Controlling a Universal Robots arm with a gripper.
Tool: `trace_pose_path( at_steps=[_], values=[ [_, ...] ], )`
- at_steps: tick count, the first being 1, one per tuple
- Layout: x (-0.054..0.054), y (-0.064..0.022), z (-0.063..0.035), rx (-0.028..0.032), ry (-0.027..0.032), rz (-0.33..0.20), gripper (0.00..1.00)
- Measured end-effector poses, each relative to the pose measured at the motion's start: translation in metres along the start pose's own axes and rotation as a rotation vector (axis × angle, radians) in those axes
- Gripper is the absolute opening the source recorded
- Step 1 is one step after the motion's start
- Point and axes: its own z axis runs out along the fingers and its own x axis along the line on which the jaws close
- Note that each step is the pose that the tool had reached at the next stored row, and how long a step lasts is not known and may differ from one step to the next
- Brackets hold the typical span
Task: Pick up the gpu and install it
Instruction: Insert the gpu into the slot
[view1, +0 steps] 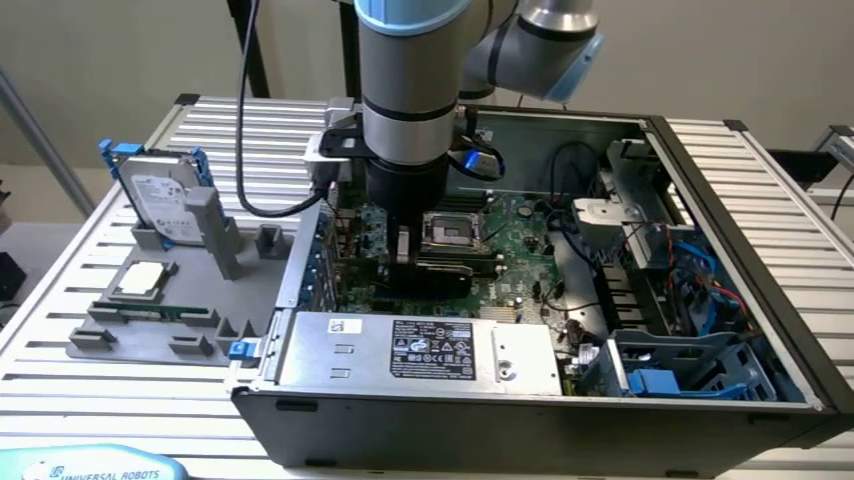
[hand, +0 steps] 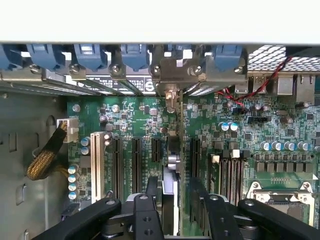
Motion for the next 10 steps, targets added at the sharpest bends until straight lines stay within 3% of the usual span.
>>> trace_pose_path(
  at_steps=[10],
  values=[
    [0.000, -0.0001, -0.0397, -0.0001, 0.0001, 0.000, 0.38]
  ],
)
